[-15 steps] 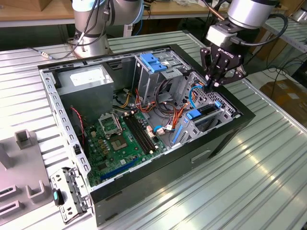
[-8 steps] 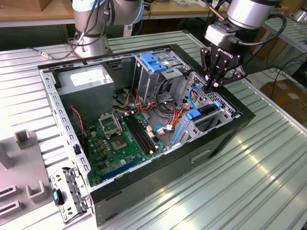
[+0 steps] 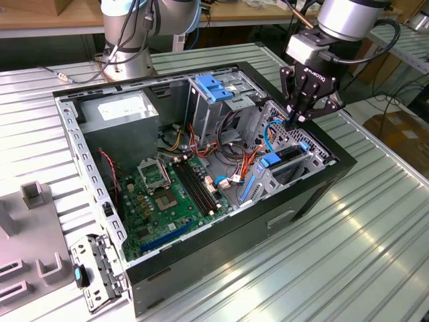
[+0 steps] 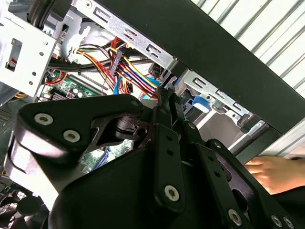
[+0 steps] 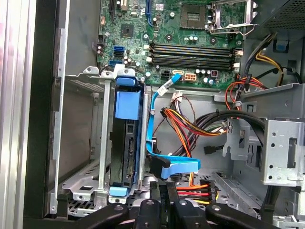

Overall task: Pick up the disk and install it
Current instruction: 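Insert the first disk wire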

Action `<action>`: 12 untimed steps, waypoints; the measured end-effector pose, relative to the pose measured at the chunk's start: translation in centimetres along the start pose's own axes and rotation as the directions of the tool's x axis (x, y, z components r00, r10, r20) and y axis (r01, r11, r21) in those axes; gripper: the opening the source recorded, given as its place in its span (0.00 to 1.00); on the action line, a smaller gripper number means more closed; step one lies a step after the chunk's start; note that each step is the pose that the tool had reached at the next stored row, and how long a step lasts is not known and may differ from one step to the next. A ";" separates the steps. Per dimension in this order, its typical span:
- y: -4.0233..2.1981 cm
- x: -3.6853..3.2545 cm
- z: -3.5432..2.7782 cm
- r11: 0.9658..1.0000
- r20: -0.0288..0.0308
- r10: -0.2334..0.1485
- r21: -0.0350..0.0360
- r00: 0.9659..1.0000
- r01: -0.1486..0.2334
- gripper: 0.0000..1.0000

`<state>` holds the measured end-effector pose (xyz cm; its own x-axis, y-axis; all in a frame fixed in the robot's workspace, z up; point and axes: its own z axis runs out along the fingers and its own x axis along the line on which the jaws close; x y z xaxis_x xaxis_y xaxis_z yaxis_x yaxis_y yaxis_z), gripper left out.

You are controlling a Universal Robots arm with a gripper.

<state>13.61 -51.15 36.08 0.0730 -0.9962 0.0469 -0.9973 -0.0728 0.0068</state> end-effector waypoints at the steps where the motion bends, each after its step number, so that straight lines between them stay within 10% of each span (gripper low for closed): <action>1: 0.00 0.00 0.00 1.000 0.000 0.000 0.000 1.000 0.000 0.17; 12: 0.07 0.82 0.06 1.000 0.000 0.000 0.000 1.000 0.000 0.17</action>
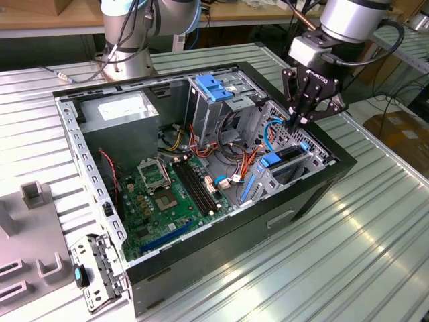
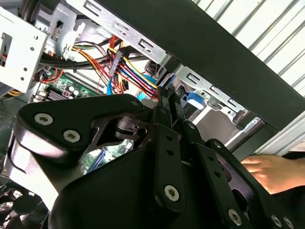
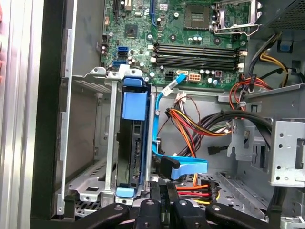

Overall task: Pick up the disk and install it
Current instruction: 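Insert the first disk wire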

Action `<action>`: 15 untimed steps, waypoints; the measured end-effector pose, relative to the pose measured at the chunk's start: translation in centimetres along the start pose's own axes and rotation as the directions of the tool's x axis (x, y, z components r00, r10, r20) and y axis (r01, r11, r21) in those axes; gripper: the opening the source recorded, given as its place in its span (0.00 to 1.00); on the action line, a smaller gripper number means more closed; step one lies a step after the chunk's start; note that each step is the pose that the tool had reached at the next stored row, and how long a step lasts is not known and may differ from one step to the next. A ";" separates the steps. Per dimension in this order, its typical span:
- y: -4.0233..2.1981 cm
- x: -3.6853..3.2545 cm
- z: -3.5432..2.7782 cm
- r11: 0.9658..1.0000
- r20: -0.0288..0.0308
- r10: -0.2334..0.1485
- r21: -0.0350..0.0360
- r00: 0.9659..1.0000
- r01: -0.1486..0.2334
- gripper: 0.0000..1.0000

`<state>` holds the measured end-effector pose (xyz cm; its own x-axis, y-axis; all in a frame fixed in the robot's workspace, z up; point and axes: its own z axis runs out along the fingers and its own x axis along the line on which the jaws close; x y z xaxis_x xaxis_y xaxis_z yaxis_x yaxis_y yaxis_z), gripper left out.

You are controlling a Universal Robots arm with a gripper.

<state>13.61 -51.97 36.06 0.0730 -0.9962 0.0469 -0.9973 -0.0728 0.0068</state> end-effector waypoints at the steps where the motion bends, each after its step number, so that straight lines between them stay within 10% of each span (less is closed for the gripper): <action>1: 0.02 0.23 0.03 1.000 0.000 0.000 0.000 1.000 0.000 0.17; 15: 1.31 1.62 0.50 1.000 0.000 0.001 0.000 1.000 -0.001 0.17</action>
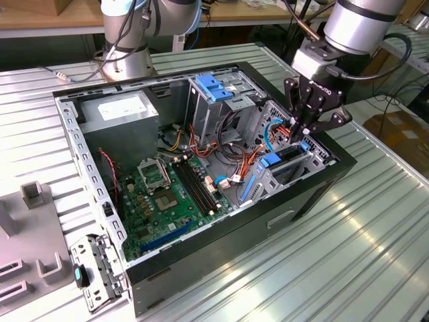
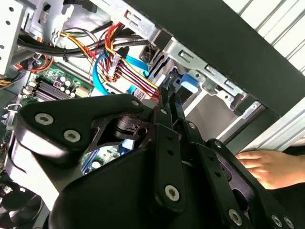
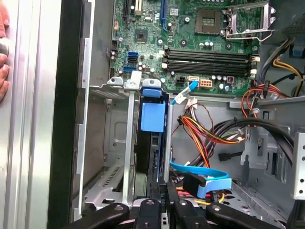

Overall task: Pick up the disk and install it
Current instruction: 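Insert the first disk wire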

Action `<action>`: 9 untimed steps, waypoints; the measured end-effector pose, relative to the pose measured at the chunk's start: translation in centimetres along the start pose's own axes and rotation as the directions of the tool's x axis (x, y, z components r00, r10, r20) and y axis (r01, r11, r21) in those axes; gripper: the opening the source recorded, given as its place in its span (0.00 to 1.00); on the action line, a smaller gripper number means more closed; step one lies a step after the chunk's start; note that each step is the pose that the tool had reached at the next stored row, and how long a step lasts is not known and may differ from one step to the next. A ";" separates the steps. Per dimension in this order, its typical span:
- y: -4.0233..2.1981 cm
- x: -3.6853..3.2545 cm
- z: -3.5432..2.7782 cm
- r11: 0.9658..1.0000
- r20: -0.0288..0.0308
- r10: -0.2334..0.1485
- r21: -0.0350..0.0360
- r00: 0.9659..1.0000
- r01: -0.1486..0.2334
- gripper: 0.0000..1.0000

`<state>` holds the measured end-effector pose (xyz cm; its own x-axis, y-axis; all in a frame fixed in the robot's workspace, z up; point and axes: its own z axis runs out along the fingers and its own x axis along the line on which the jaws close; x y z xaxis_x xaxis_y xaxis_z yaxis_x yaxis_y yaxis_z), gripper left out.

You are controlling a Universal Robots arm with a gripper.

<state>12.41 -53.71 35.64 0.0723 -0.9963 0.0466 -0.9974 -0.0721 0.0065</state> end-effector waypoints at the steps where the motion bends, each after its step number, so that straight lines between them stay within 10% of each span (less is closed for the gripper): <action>1: 0.05 0.00 0.01 1.000 0.000 0.000 0.000 1.000 0.000 0.17; 9: 0.34 0.16 0.27 1.000 0.000 0.006 0.000 1.000 -0.006 0.17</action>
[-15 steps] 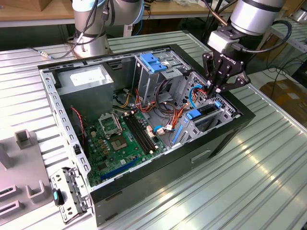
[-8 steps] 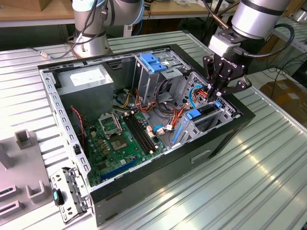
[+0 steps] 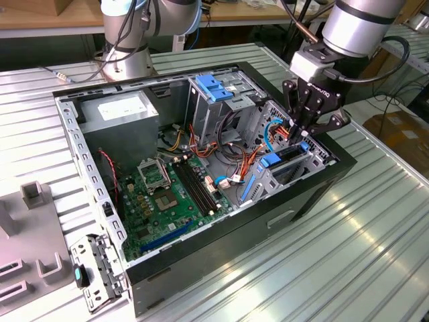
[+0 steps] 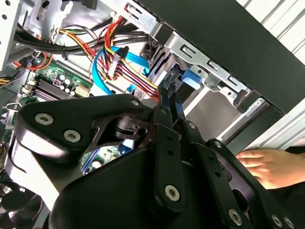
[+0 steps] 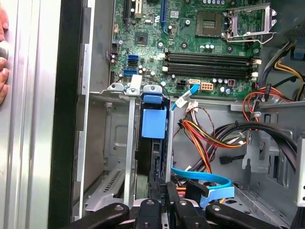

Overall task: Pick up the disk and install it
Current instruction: 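Insert the first disk wire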

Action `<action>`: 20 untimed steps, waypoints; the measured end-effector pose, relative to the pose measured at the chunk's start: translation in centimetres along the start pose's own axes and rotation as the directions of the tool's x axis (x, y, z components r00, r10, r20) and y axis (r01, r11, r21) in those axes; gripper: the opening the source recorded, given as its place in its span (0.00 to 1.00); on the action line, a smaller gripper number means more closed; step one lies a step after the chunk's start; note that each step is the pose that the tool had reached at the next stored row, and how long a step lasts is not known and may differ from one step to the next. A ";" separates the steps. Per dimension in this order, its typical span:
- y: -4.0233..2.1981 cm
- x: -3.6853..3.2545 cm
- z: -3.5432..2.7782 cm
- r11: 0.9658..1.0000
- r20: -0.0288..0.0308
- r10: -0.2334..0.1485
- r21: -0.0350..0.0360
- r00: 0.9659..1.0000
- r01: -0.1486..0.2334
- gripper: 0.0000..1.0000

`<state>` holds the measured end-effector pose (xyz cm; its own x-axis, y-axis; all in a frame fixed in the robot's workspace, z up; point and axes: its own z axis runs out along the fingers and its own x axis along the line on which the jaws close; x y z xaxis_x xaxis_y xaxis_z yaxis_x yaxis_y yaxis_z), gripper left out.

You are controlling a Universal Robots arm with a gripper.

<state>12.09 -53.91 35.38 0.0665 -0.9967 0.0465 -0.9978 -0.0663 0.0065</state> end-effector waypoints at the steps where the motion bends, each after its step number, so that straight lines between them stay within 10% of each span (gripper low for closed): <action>1: 0.01 0.00 0.00 1.000 0.000 0.000 0.000 1.000 0.000 0.17; 20: 0.08 0.12 0.14 1.000 0.000 0.023 -0.001 1.000 -0.023 0.17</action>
<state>12.02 -54.03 35.25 0.0440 -0.9980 0.0465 -0.9990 -0.0437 0.0064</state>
